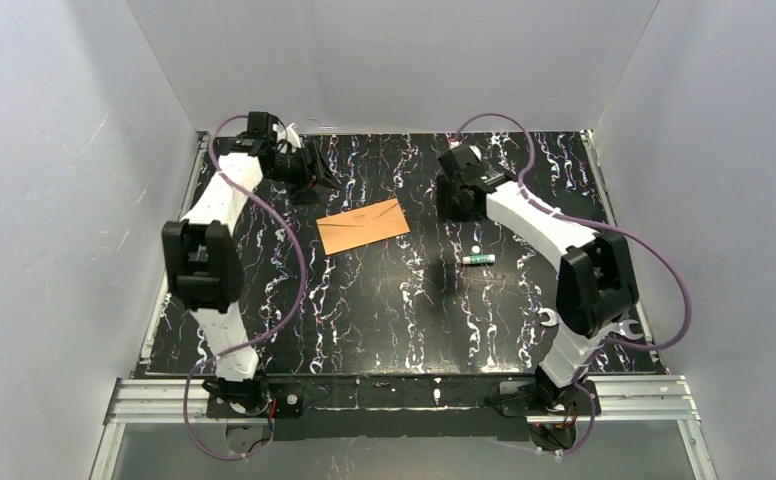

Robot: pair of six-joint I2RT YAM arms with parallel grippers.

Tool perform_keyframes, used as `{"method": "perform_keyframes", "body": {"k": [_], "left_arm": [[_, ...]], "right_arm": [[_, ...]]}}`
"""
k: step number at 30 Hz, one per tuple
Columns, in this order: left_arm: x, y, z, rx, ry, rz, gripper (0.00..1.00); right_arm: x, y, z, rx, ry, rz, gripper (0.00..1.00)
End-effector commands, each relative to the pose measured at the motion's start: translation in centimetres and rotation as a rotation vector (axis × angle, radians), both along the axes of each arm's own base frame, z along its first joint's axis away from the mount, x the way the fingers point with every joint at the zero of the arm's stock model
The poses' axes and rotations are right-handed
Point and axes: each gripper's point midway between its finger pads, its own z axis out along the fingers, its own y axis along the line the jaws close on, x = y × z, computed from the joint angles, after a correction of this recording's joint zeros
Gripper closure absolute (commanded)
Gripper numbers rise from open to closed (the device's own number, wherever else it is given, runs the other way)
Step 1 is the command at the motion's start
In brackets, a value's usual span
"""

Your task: Place the letter into the envelope and seal it

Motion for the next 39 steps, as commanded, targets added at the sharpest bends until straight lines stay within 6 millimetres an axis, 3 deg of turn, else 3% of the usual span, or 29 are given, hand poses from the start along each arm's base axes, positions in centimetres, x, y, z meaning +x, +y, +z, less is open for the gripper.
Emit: {"method": "perform_keyframes", "body": {"k": [1, 3, 7, 13, 16, 20, 24, 30, 34, 39], "left_arm": [[-3.1, 1.9, 1.4, 0.100, -0.073, 0.043, 0.36], [-4.5, 2.0, 1.6, 0.106, -0.091, 0.047, 0.33], [-7.1, 1.3, 1.0, 0.093, -0.107, 0.033, 0.30], [-9.0, -0.9, -0.4, 0.068, -0.074, -0.019, 0.25], [-9.3, -2.0, -0.9, 0.055, -0.068, -0.046, 0.22], [-9.4, -2.5, -1.4, 0.048, -0.056, -0.056, 0.21], [-9.5, -2.8, -1.5, 0.035, -0.042, -0.070, 0.21], [-9.6, -3.0, -1.3, 0.027, -0.028, -0.089, 0.21], [-9.6, -2.9, -1.4, 0.033, -0.020, -0.095, 0.21], [-9.5, -3.0, -1.4, 0.032, -0.020, -0.095, 0.21]], "right_arm": [[-3.2, -5.7, -0.9, -0.072, 0.057, -0.186, 0.31], [-3.9, -7.0, -1.2, -0.059, 0.055, -0.214, 0.31], [-4.8, -7.4, -2.0, -0.018, 0.056, -0.192, 0.31], [-5.4, -8.2, -4.4, -0.028, 0.118, -0.210, 0.35], [-4.7, -7.4, -4.4, -0.007, 0.103, -0.144, 0.39], [-5.0, -5.3, -5.2, -0.010, 0.109, 0.224, 0.38], [-6.3, -5.7, -6.7, -0.095, 0.203, 0.443, 0.39], [-5.8, -8.0, -6.8, -0.223, 0.202, 0.538, 0.37], [-5.0, -7.9, -6.6, -0.242, 0.183, 0.594, 0.37], [-5.6, -8.1, -8.5, -0.267, 0.232, 0.677, 0.39]]}}
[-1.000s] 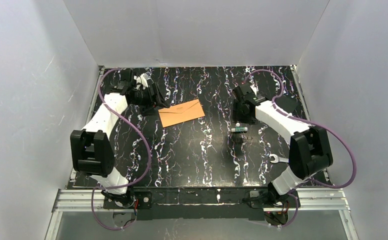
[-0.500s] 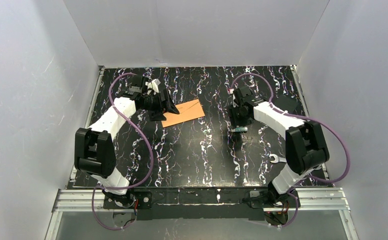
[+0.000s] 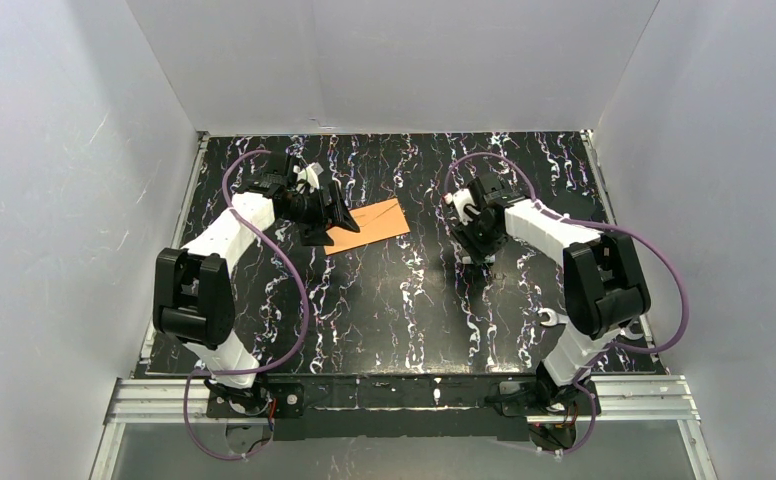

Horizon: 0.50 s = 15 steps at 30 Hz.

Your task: Place the letter into the envelope and seal it

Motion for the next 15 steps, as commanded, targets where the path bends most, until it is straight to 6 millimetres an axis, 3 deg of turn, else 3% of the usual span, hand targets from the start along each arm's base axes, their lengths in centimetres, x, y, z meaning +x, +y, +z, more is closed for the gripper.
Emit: {"method": "perform_keyframes", "body": {"k": [1, 9, 15], "left_arm": [[0.1, -0.2, 1.3, -0.011, -0.021, -0.027, 0.21], [0.0, 0.0, 0.7, 0.010, 0.005, -0.034, 0.21], [-0.1, 0.2, 1.4, 0.017, -0.010, -0.037, 0.21]], "right_arm": [[0.3, 0.1, -0.7, -0.023, 0.019, 0.125, 0.40], [1.2, -0.3, -2.1, -0.062, -0.010, 0.161, 0.41], [-1.1, 0.9, -3.0, 0.018, 0.105, 0.190, 0.47]]}}
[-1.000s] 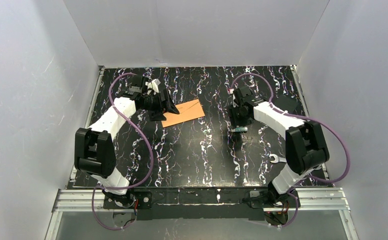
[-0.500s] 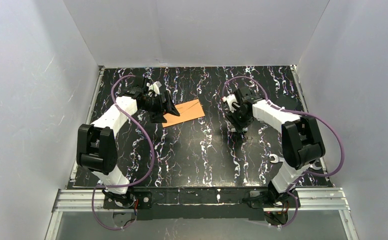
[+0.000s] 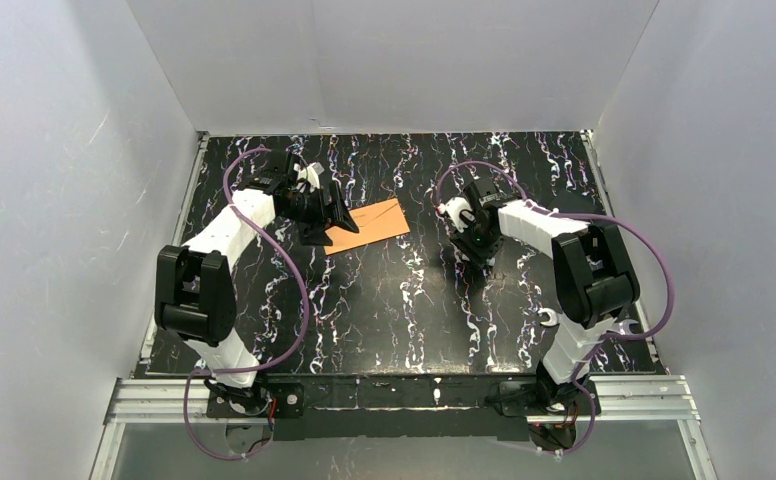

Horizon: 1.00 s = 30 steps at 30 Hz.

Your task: Place the letter into the envelope and seal it

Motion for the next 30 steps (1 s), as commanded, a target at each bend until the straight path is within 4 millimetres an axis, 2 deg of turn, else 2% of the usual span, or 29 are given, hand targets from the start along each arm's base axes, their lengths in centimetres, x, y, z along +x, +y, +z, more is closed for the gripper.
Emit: {"method": "perform_keyframes", "body": {"k": [1, 4, 8, 10, 13, 17, 21, 25, 27, 30], "left_arm": [[-0.1, 0.1, 1.6, -0.001, -0.028, -0.019, 0.21], [-0.1, 0.1, 2.0, -0.004, -0.037, -0.015, 0.21], [0.0, -0.2, 2.6, -0.025, -0.047, -0.012, 0.22], [0.0, -0.4, 3.2, -0.044, -0.065, -0.015, 0.21], [0.2, -0.9, 4.6, -0.083, -0.117, -0.019, 0.20], [0.5, -2.1, 7.4, -0.194, -0.234, -0.034, 0.17], [0.1, -3.6, 11.2, -0.334, -0.395, -0.094, 0.14], [-1.0, -4.8, 14.4, -0.464, -0.521, -0.160, 0.11], [-1.6, -5.4, 15.2, -0.492, -0.538, -0.219, 0.11], [-2.1, -6.5, 16.5, -0.515, -0.577, -0.293, 0.11]], "right_arm": [[-1.8, 1.1, -0.3, 0.073, 0.075, 0.038, 0.48], [-2.6, 0.7, 0.0, 0.077, 0.063, 0.034, 0.52], [-2.8, 0.7, 0.2, 0.074, 0.042, 0.031, 0.81], [-2.6, 2.0, 1.4, 0.141, 0.037, 0.039, 0.91], [-2.7, 5.1, 5.1, 0.316, 0.042, 0.070, 0.93], [-2.0, 9.3, 10.6, 0.565, -0.004, 0.082, 0.91], [-0.5, 13.5, 17.4, 0.897, -0.103, 0.003, 0.89], [0.6, 16.3, 23.9, 1.213, -0.162, -0.056, 0.88], [0.5, 17.4, 26.0, 1.312, -0.140, -0.054, 0.87], [-0.9, 19.7, 28.5, 1.399, -0.080, 0.033, 0.82]]}}
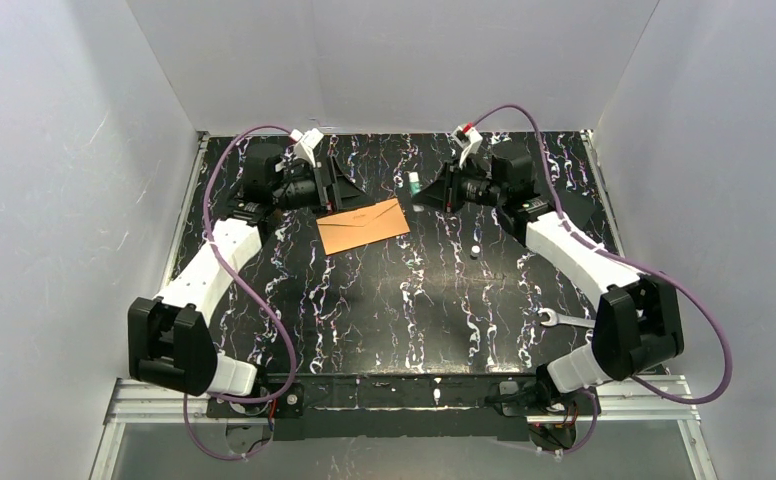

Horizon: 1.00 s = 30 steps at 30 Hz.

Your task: Place the letter into the envelope and seal it

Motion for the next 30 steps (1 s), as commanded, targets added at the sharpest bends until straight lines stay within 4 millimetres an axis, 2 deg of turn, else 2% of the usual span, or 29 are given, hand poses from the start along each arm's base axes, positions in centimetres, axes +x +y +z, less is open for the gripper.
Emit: {"method": "perform_keyframes", "body": {"k": [1, 4, 7, 11, 14, 17, 21, 24, 30], "left_arm": [[-1.3, -1.9, 4.1, -0.076, -0.147, -0.140, 0.11], [-0.8, -2.4, 5.6, -0.101, -0.202, -0.134, 0.11], [-0.1, -2.7, 5.8, -0.113, -0.198, -0.106, 0.16], [0.1, -3.0, 5.8, -0.132, -0.181, -0.102, 0.37], [-0.2, -3.2, 6.0, -0.144, -0.180, -0.111, 0.51], [-0.4, -3.3, 5.8, -0.150, -0.163, -0.129, 0.61], [-0.9, -3.5, 5.2, -0.158, -0.134, -0.149, 0.67], [-1.2, -3.5, 5.2, -0.161, -0.144, -0.153, 0.78], [-1.4, -3.5, 5.4, -0.170, -0.165, -0.157, 0.76]], "right_arm": [[-2.5, 4.5, 6.9, 0.254, -0.020, 0.172, 0.82], [-3.6, 6.1, 7.6, 0.261, -0.013, 0.229, 0.81], [-4.5, 7.1, 8.5, 0.302, 0.001, 0.263, 0.81], [-4.7, 7.6, 9.1, 0.343, 0.010, 0.269, 0.82], [-4.6, 7.9, 8.8, 0.343, 0.023, 0.267, 0.82], [-4.4, 8.1, 8.7, 0.345, 0.030, 0.261, 0.83], [-4.1, 8.3, 8.5, 0.348, 0.036, 0.253, 0.83], [-4.0, 8.5, 8.7, 0.353, 0.038, 0.254, 0.84], [-3.9, 8.7, 9.0, 0.380, 0.042, 0.265, 0.85]]}}
